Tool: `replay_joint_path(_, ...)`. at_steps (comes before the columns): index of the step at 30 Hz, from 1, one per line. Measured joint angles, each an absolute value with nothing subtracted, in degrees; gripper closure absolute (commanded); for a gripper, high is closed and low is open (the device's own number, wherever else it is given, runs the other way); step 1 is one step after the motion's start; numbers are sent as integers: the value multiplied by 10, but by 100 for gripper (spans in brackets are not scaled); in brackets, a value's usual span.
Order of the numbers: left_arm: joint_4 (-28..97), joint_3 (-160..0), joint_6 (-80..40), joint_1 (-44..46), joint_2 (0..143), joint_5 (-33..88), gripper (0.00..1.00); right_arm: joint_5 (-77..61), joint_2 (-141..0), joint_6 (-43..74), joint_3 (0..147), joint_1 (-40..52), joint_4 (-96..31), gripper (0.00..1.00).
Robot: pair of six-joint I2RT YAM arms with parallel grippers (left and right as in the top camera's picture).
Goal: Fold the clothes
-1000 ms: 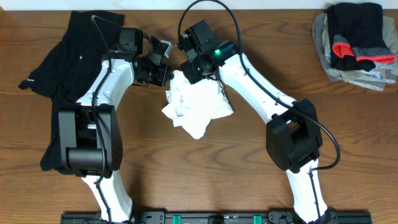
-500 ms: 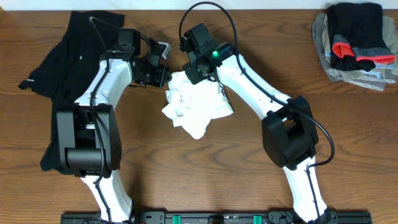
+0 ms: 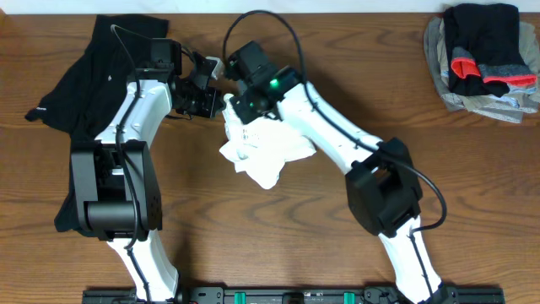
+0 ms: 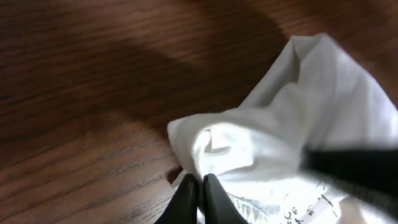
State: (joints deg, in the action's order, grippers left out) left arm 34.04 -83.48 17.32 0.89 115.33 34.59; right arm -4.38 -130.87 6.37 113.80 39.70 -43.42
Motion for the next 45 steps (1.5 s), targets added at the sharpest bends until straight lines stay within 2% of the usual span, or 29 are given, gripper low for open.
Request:
replay_joint_path(2, 338, -835, 173, 9, 1153, 346, 94, -45, -1309, 75, 1138, 406, -433, 98)
replay_joint_path(3, 336, -835, 173, 9, 1153, 346, 94, -46, -1309, 83, 1138, 410, -432, 94)
replay_joint_path(5, 332, -835, 173, 9, 1153, 346, 94, -47, -1309, 96, 1138, 415, -429, 80)
replay_joint_path(7, 330, -835, 171, 9, 1153, 346, 94, -50, -1309, 108, 1138, 416, -425, 58)
replay_joint_path(9, 328, -835, 171, 9, 1153, 346, 94, -51, -1309, 115, 1139, 416, -424, 48)
replay_joint_path(15, 329, -835, 167, 3, 1153, 346, 93, -52, -1307, 122, 1142, 415, -439, 41)
replay_joint_path(17, 338, -835, 166, -4, 1152, 346, 74, -53, -1302, 123, 1143, 414, -455, 39)
replay_joint_path(20, 359, -835, 158, -30, 1143, 345, 46, -54, -1287, 120, 1143, 409, -483, 43)
replay_joint_path(22, 369, -835, 146, -56, 1127, 345, 30, -57, -1274, 116, 1144, 405, -511, 53)
replay_joint_path(23, 375, -835, 140, -72, 1115, 345, 25, -60, -1269, 114, 1145, 404, -527, 59)
replay_joint_path(28, 403, -835, 103, -146, 1069, 346, 24, -73, -1260, 101, 1147, 405, -612, 88)
replay_joint_path(30, 412, -835, 92, -170, 1062, 345, 24, -75, -1260, 99, 1143, 405, -631, 97)
replay_joint_path(39, 422, -835, 83, -186, 1062, 345, 24, -63, -1261, 91, 1051, 395, -607, 99)
replay_joint_path(45, 422, -835, 78, -185, 1062, 345, 24, -49, -1261, 82, 996, 336, -555, 99)
